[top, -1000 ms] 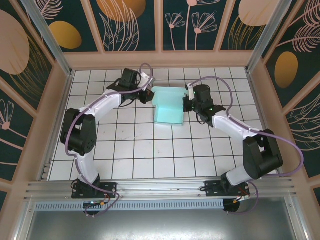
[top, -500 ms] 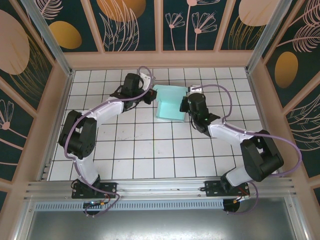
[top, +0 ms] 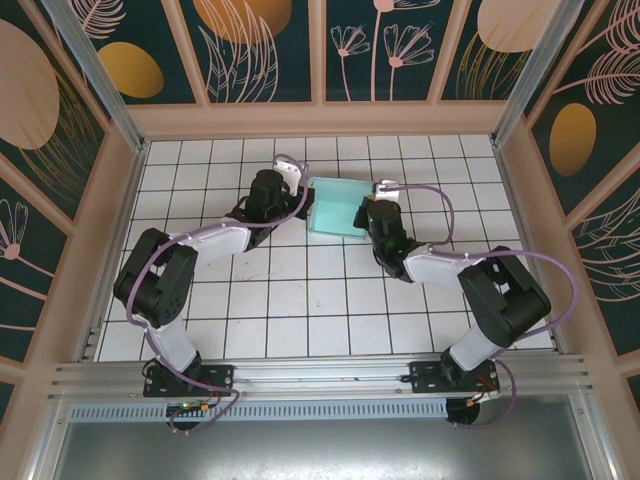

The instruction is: Fold the paper box

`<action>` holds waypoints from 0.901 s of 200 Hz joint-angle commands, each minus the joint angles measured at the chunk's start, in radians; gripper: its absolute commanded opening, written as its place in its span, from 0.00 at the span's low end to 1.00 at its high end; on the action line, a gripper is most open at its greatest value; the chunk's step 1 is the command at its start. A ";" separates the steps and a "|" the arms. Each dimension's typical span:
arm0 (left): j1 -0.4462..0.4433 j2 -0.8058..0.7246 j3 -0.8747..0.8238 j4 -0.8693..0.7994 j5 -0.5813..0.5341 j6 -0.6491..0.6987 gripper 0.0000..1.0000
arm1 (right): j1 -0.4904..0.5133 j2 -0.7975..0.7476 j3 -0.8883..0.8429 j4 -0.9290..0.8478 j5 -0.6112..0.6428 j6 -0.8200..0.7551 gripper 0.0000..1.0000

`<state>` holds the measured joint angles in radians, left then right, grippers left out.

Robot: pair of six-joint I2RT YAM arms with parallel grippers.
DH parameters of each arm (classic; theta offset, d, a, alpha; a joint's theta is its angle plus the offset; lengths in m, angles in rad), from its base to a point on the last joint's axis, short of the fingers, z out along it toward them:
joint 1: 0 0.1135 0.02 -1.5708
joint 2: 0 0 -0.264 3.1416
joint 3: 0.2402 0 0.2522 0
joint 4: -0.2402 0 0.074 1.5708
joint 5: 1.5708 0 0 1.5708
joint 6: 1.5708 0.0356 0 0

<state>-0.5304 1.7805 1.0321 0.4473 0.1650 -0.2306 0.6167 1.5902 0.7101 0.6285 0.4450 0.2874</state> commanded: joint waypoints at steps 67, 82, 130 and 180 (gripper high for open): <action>-0.014 0.034 -0.103 0.279 -0.021 -0.018 0.00 | 0.041 0.083 -0.020 0.111 0.072 0.041 0.00; -0.014 0.050 -0.109 0.300 -0.020 -0.023 0.00 | 0.046 0.096 -0.012 0.093 0.087 0.072 0.00; -0.015 0.090 -0.129 0.345 -0.036 -0.027 0.00 | 0.075 0.138 0.013 0.076 0.126 0.111 0.00; -0.015 0.117 -0.166 0.413 -0.031 -0.037 0.00 | 0.099 0.167 -0.005 0.097 0.152 0.135 0.00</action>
<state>-0.5331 1.8740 0.8845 0.7746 0.1101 -0.2420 0.6941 1.7256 0.7116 0.7082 0.5755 0.3782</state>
